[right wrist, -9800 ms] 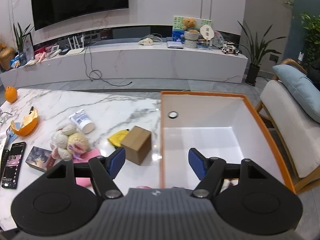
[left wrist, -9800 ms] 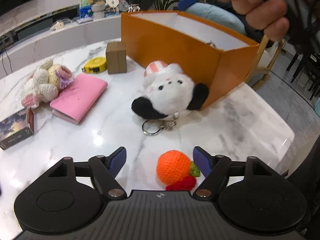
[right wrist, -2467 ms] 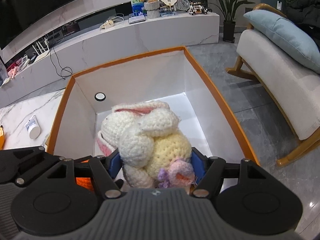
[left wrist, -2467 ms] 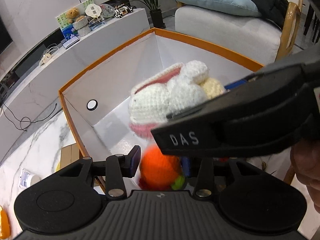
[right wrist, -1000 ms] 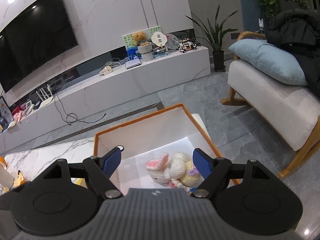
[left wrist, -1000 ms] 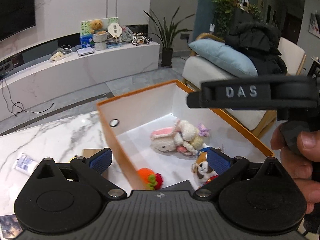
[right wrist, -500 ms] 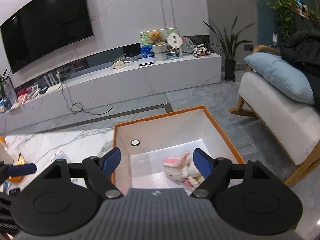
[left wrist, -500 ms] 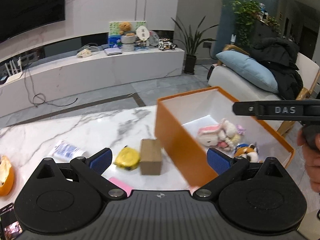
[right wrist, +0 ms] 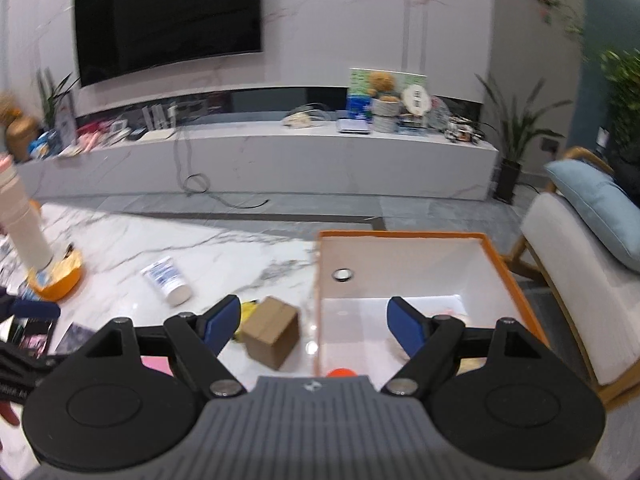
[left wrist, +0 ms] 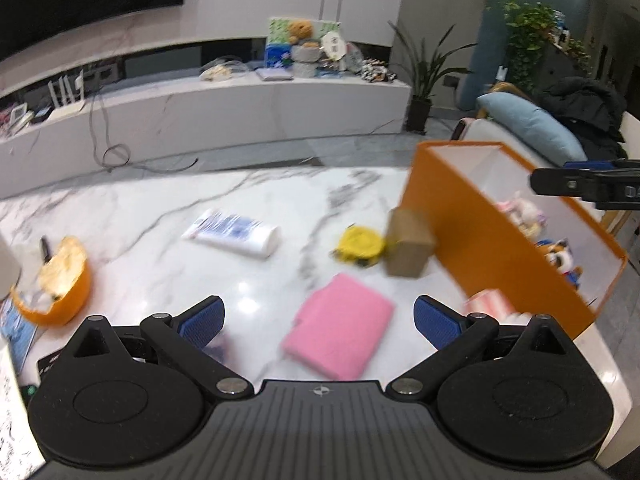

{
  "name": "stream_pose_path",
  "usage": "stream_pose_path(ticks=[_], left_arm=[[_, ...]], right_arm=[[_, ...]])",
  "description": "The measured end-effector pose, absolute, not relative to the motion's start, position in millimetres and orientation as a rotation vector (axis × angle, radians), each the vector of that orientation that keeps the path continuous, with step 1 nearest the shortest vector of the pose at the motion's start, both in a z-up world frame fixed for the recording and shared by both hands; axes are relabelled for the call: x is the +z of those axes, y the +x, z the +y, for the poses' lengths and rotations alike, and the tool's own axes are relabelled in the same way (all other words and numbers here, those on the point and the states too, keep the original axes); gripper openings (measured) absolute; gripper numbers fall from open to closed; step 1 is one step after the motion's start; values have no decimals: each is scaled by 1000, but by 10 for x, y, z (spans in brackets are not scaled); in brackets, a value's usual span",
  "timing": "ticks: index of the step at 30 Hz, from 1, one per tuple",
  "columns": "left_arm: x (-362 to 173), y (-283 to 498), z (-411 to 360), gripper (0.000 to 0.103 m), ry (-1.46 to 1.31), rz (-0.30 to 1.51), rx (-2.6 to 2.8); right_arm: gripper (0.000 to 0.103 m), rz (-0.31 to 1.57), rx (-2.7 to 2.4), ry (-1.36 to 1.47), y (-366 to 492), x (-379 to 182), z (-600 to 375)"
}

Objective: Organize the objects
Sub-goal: 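Withdraw both tools from the box back toward the table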

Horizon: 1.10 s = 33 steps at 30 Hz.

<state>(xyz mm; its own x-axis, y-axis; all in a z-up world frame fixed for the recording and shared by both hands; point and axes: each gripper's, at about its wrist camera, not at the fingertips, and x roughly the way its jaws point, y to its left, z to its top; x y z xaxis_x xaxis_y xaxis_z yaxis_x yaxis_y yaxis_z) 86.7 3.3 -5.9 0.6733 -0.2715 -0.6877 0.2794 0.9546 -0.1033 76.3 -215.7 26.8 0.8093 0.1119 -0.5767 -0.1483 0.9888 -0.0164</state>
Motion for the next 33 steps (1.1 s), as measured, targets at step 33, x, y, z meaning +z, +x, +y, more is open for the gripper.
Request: stream_pose_path(ticks=[33], left_arm=[[-888,1218,818,103,7,909,-202]], right_arm=[[86,849,292,-398,1216,-619,-638]])
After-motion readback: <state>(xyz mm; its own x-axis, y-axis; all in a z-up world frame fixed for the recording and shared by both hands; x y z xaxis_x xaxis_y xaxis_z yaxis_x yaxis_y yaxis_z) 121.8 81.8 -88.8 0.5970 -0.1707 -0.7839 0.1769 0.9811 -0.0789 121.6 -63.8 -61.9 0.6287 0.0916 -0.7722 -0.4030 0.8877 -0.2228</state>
